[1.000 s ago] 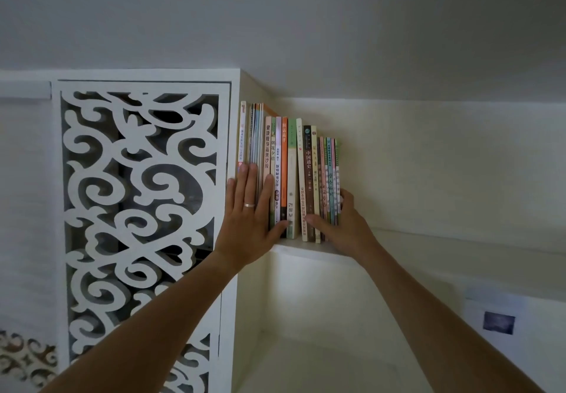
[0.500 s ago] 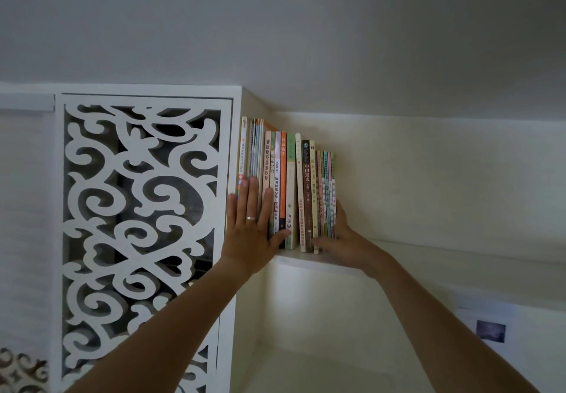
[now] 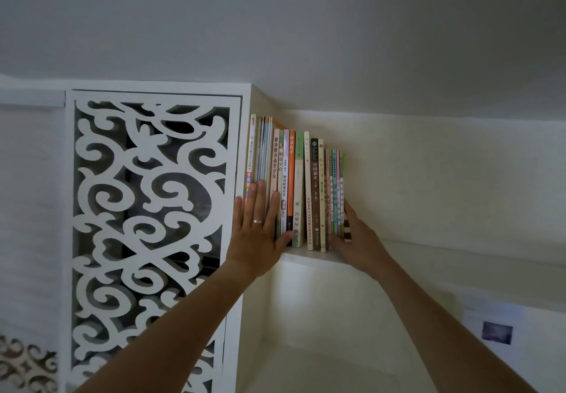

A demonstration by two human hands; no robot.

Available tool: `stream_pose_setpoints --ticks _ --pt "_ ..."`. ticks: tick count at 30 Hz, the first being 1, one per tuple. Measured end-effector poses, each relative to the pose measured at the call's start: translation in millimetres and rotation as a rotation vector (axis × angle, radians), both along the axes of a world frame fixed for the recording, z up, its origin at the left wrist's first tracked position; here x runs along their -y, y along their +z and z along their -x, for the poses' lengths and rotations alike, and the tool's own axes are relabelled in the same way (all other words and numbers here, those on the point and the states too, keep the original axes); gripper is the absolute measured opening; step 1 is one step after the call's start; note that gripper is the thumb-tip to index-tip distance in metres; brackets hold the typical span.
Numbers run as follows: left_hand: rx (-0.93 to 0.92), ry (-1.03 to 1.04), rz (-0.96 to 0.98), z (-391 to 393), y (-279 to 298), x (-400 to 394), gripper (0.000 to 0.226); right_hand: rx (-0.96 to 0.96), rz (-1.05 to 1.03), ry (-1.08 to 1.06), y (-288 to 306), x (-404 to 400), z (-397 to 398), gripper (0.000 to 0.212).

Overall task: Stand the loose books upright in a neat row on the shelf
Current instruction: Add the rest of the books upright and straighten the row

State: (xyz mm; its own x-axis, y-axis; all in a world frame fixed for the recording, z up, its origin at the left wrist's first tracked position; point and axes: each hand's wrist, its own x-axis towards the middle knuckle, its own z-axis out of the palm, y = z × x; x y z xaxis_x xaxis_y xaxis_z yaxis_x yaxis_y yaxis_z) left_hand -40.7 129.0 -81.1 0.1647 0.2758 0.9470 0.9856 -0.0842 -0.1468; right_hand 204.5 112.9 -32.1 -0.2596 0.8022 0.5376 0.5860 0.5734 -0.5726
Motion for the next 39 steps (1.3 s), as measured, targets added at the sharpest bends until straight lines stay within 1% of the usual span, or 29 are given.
stream_pose_setpoints --ticks 3,8,9,11,12,16,24,30,35,38,39 --pt "0.001 0.001 -0.009 -0.3 0.1 0.5 0.082 0.010 -0.033 -0.025 -2.3 -4.0 3.9 0.082" --pt "0.002 0.000 -0.014 -1.6 -0.5 0.3 0.082 -0.049 0.068 0.042 -4.5 -14.7 5.4 0.088" --pt "0.006 0.002 -0.021 -1.6 -0.7 0.2 0.082 -0.055 0.056 0.032 -6.0 -15.6 6.8 0.096" --pt "0.010 0.003 -0.035 -1.8 -1.6 -0.1 0.081 -0.016 0.002 -0.023 -8.9 -12.5 11.2 0.117" --pt "0.009 0.003 -0.040 -2.0 -2.0 0.0 0.081 0.001 -0.013 -0.057 -10.6 -11.3 12.7 0.124" --pt "0.008 0.004 -0.052 -2.8 -3.7 0.0 0.079 0.016 -0.022 -0.131 -15.1 -12.9 14.1 0.133" --pt "0.007 0.000 -0.042 -2.4 -4.1 -1.7 0.077 0.062 -0.027 -0.147 -11.3 -8.8 13.0 0.131" --pt "0.018 0.011 -0.035 -0.9 -4.7 -6.1 0.077 0.069 -0.002 -0.161 -9.0 -6.8 14.3 0.136" --pt "0.026 0.045 0.070 -3.6 -2.1 2.5 0.079 0.084 0.006 -0.177 -5.7 3.7 16.5 0.134" --pt "0.023 0.062 0.095 -1.8 -1.4 7.5 0.079 0.087 0.006 -0.191 -7.0 -3.5 14.2 0.133" --pt "0.015 0.058 0.135 -4.4 2.8 18.0 0.079 0.099 -0.001 -0.195 -6.3 1.6 13.7 0.131"
